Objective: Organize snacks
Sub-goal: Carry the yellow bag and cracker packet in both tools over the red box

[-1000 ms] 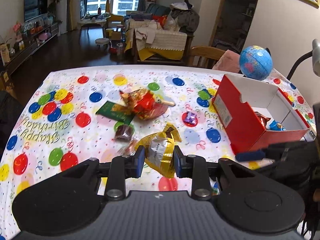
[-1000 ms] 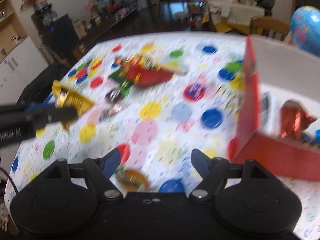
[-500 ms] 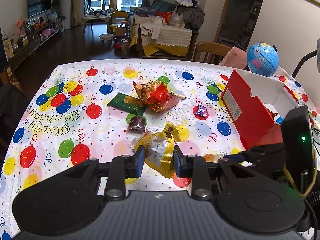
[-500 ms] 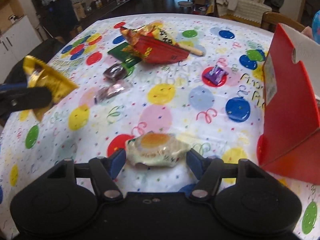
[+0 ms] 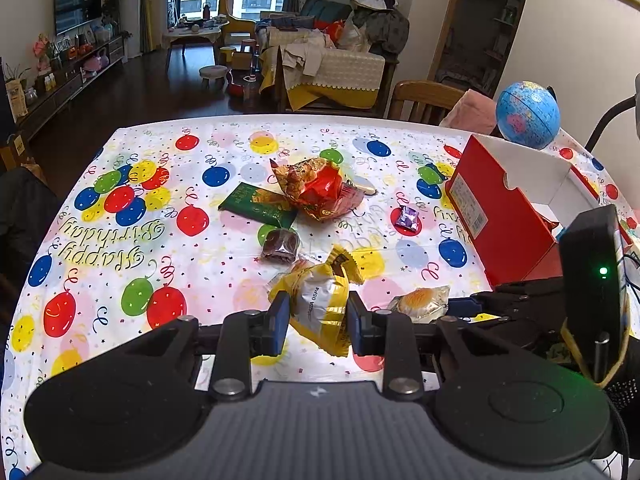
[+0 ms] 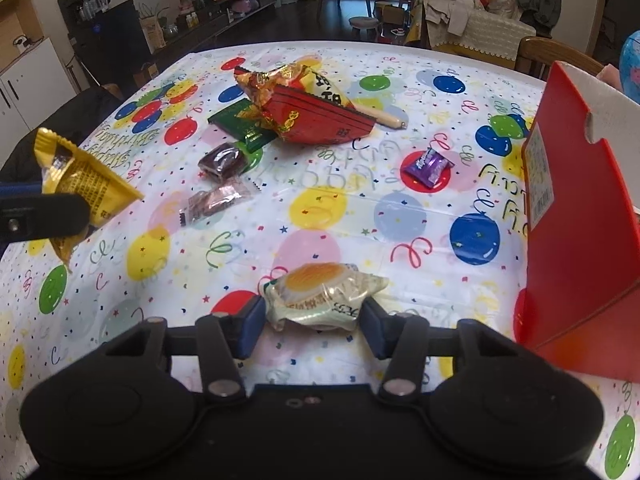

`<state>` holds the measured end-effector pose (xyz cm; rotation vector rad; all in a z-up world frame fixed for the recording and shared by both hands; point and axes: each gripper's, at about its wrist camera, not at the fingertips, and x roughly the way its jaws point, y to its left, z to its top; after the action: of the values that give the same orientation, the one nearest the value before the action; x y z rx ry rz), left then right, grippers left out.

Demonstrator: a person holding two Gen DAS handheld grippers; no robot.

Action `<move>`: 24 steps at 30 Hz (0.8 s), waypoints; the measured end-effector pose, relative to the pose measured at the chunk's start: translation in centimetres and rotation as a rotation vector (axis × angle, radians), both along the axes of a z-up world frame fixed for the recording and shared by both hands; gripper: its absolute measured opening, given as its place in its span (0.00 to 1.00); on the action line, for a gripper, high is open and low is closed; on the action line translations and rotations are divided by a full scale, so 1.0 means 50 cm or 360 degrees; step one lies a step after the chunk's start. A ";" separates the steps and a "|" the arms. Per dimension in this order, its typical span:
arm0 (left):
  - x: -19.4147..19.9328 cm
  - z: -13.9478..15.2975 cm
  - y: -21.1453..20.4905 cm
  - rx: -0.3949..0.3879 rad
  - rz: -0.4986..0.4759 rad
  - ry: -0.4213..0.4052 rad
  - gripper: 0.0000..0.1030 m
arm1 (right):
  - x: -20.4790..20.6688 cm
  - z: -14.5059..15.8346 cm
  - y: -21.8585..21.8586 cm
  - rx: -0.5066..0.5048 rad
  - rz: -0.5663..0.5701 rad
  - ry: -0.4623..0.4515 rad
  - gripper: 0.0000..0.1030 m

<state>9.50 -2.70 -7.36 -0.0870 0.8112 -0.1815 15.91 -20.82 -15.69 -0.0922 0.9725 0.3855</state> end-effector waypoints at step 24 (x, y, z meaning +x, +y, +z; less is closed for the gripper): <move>0.052 0.102 -0.218 -0.0002 -0.0276 -0.0178 0.28 | -0.059 0.233 -0.240 0.0152 -0.0221 -0.0361 0.49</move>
<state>12.10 -13.57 -2.26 -0.0075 0.7068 -0.3480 12.97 -32.80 -4.05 0.0183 0.7305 0.2863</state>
